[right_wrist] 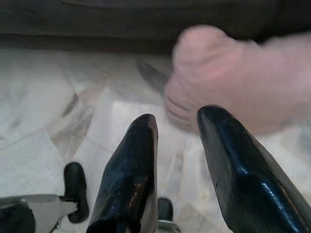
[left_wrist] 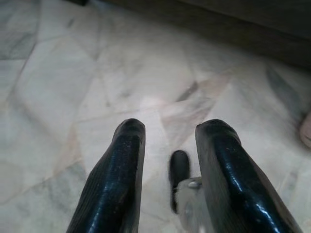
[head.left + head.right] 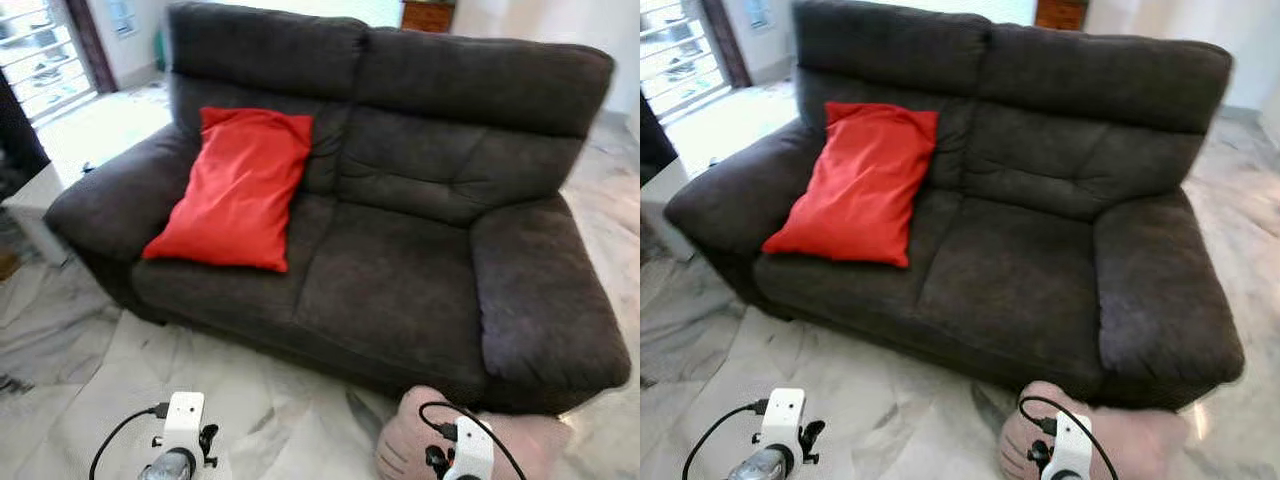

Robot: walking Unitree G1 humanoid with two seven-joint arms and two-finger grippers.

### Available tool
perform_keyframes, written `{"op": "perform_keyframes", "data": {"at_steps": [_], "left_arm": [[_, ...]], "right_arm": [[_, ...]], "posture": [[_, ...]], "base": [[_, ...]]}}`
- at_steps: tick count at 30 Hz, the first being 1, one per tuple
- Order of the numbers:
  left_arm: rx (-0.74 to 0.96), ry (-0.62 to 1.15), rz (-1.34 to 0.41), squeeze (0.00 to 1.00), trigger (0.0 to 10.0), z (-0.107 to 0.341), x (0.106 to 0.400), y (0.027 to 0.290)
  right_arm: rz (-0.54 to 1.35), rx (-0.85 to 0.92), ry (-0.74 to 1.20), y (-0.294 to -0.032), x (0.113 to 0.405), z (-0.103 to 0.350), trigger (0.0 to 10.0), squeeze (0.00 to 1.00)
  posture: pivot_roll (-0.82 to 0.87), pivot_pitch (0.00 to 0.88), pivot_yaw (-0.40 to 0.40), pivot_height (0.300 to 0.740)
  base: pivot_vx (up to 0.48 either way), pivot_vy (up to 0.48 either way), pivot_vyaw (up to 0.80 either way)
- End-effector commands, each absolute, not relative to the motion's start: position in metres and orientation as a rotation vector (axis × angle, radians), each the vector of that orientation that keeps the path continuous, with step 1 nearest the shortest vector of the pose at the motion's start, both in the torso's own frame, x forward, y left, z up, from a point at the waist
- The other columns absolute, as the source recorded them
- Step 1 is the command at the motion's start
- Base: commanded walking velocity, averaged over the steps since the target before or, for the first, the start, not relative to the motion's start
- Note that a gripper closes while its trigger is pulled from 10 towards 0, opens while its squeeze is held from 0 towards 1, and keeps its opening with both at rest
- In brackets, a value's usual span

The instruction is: Move the pillow to the sofa from floor

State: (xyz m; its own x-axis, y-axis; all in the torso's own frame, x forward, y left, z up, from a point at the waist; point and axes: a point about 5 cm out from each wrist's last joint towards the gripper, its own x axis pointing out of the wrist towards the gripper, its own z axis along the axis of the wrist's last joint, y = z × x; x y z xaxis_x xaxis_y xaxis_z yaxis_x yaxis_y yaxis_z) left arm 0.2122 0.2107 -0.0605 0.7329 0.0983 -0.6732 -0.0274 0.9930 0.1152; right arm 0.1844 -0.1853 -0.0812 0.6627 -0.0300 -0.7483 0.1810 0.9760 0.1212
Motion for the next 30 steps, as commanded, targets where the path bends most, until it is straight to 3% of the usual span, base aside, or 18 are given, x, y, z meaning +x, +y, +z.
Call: {"op": "perform_keyframes", "data": {"at_steps": [1,5,18,23,30], "left_arm": [[0.099,0.748,0.069,0.00,10.0,-0.0607,0.2130,0.2087],[0.099,0.748,0.067,0.00,10.0,-0.0607,0.2131,0.2081],[0.094,0.748,0.071,0.00,10.0,-0.0612,0.2123,0.2073],[0.094,0.751,0.073,0.00,10.0,-0.0617,0.2116,0.2073],[0.097,0.751,0.066,0.00,10.0,-0.0620,0.2118,0.2052]], "right_arm": [[-0.117,0.173,0.834,-0.1887,0.1818,-0.0816,10.0,0.00],[-0.112,0.170,0.831,-0.1886,0.1821,-0.0813,10.0,0.00],[-0.110,0.171,0.821,-0.1892,0.1825,-0.0807,10.0,0.00],[-0.115,0.177,0.822,-0.1890,0.1822,-0.0810,10.0,0.00],[-0.116,0.179,0.823,-0.1891,0.1820,-0.0811,10.0,0.00]], "posture": [[0.01,0.000,-0.055,0.736],[0.00,0.000,-0.056,0.736],[0.01,0.000,-0.062,0.736],[0.01,0.000,-0.063,0.736],[0.00,0.000,-0.062,0.736]], "base": [[0.000,-0.266,0.80],[0.000,-0.306,0.80],[0.000,-0.286,0.00],[0.000,-0.472,0.80],[0.000,-0.459,0.00]]}}
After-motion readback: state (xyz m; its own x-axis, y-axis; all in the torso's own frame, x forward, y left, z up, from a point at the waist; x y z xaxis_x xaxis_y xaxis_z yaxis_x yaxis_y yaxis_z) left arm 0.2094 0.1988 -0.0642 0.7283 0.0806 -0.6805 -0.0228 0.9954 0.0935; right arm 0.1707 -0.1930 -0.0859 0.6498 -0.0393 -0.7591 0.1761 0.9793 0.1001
